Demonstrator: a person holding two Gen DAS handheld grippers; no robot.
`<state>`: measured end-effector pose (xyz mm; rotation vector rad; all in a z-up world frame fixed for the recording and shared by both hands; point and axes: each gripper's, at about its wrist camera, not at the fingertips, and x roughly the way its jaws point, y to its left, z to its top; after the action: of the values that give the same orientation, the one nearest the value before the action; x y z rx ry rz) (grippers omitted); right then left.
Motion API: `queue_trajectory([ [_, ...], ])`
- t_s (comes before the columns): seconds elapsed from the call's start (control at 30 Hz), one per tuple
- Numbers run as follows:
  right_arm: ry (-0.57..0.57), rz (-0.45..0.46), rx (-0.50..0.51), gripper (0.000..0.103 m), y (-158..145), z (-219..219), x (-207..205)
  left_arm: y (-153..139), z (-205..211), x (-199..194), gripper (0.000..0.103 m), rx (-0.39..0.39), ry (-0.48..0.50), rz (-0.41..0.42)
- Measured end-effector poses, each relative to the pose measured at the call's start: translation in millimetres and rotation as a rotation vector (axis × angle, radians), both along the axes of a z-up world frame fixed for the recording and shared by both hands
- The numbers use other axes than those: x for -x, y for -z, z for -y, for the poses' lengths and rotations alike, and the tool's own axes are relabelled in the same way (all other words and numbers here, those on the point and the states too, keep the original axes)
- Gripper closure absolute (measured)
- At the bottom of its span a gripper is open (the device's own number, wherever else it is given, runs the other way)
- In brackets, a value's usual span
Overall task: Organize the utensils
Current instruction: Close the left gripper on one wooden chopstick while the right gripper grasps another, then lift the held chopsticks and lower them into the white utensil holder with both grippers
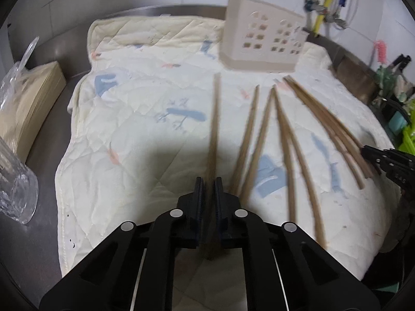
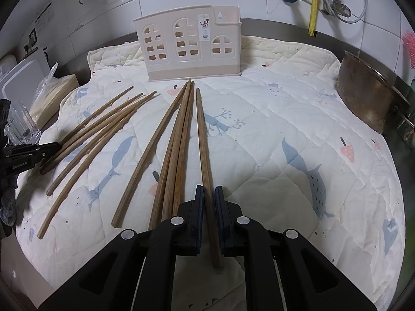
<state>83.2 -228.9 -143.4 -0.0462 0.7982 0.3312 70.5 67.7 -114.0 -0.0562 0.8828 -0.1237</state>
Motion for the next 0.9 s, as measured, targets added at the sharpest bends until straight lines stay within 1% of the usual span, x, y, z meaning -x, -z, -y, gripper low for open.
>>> queue_trajectory([
  [0.2, 0.008, 0.053, -0.014, 0.095, -18.1, 3.4, 9.0, -22.5, 6.6, 8.8, 0.098, -0.008, 0.017, 0.051],
  [0.37, 0.009, 0.133, -0.036, 0.096, -48.9, 6.9, 17.0, -47.6, 10.1, 16.1, 0.098, 0.003, 0.022, 0.102],
  [0.4, 0.009, 0.133, -0.036, 0.096, -48.9, 6.9, 17.0, -52.7, 11.1, 17.0, 0.098, 0.004, 0.023, 0.112],
  [0.53, 0.002, 0.185, -0.047, 0.098, -74.9, 6.4, 15.4, -70.8, 13.4, 16.3, 0.098, 0.004, 0.021, 0.149],
  [0.63, -0.010, 0.204, -0.055, 0.098, -86.9, 3.9, 12.2, -81.5, 12.4, 14.5, 0.098, 0.020, 0.013, 0.170],
  [0.7, -0.013, 0.203, -0.050, 0.098, -87.6, 3.0, 11.4, -85.9, 12.7, 14.0, 0.098, 0.026, 0.013, 0.181],
  [0.77, -0.018, 0.185, -0.046, 0.097, -80.6, 2.5, 12.5, -87.3, 13.8, 13.8, 0.098, 0.025, 0.015, 0.184],
  [0.9, -0.017, 0.123, -0.040, 0.097, -54.2, 4.1, 16.9, -86.1, 15.3, 11.6, 0.098, 0.024, 0.015, 0.175],
])
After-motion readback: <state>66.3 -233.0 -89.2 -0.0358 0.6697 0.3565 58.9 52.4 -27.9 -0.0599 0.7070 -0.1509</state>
